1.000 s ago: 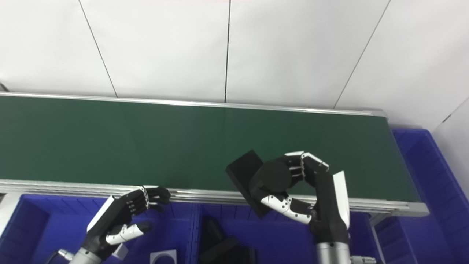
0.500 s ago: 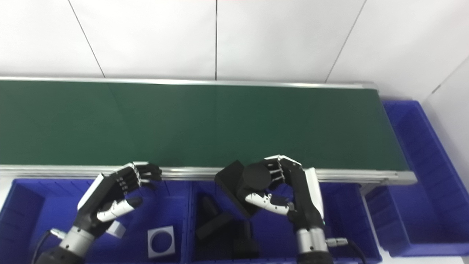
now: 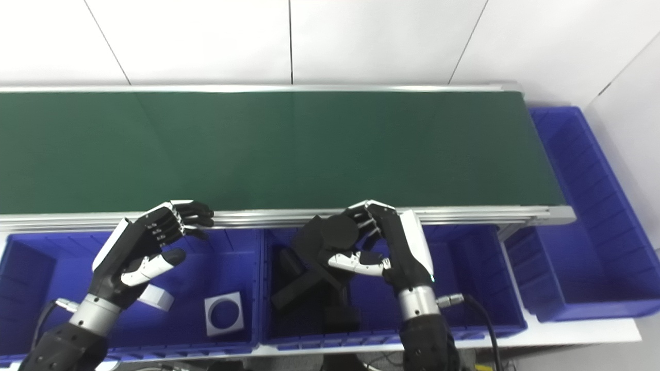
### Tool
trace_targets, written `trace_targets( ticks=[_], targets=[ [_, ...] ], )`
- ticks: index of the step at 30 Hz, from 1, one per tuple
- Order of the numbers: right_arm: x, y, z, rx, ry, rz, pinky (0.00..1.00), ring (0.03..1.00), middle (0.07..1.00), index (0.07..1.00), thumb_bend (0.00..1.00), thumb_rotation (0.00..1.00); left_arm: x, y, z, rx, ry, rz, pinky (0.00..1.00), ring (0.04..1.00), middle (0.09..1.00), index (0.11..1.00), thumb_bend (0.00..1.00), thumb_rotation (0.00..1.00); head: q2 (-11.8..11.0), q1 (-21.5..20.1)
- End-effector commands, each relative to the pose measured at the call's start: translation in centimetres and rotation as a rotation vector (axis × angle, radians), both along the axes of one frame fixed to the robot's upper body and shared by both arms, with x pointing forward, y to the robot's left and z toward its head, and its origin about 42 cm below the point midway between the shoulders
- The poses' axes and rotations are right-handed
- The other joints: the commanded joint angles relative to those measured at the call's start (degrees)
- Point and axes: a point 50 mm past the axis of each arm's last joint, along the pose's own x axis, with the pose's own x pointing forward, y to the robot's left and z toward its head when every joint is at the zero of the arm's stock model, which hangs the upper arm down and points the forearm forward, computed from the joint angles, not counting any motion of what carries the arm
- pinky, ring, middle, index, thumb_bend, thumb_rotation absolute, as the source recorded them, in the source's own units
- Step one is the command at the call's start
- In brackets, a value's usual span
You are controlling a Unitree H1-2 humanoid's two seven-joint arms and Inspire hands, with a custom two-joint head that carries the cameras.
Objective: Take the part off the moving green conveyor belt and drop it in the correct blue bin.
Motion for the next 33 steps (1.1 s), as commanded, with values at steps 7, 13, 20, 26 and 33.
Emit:
trace_targets(
  ticks=[7,13,20,26,33],
  targets=[
    [0.7,0.3,0.1,-0.119,-0.026,0.037,0.32,0.426,0.509,0.522,0.5,0.0,0.5,0.5,1.9,-0.012,-0.047,-0.005,0.56,0.672,0.705,0.691,0.82,0.54,1.1,-0.4],
    [1.2,0.3,-0.7,-0.166,-0.021,0.068,0.32,0.419,0.493,0.53,0.5,0.0,0.7,0.6,2.2,-0.003,-0.053,-0.011,0.57,0.672,0.705,0.692,0.82,0.55,1.9,-0.9],
    [1.9,0.0,-1.4,-0.218,-0.01,0.091,0.33,0.428,0.499,0.535,0.5,0.0,0.9,0.5,2.6,0.001,-0.05,-0.018,0.56,0.672,0.706,0.693,0.83,0.55,2.3,-1.2],
    [2.2,-0.2,-1.7,-0.274,-0.022,0.094,0.35,0.436,0.495,0.528,0.5,0.0,1.2,0.4,2.6,-0.01,-0.053,-0.022,0.56,0.666,0.702,0.689,0.8,0.53,2.0,-1.1],
    [2.5,-0.7,-2.0,-0.326,-0.034,0.075,0.35,0.433,0.492,0.53,0.5,0.0,1.1,0.4,2.4,-0.004,-0.047,-0.025,0.56,0.671,0.704,0.689,0.82,0.54,1.6,-0.4]
  ],
)
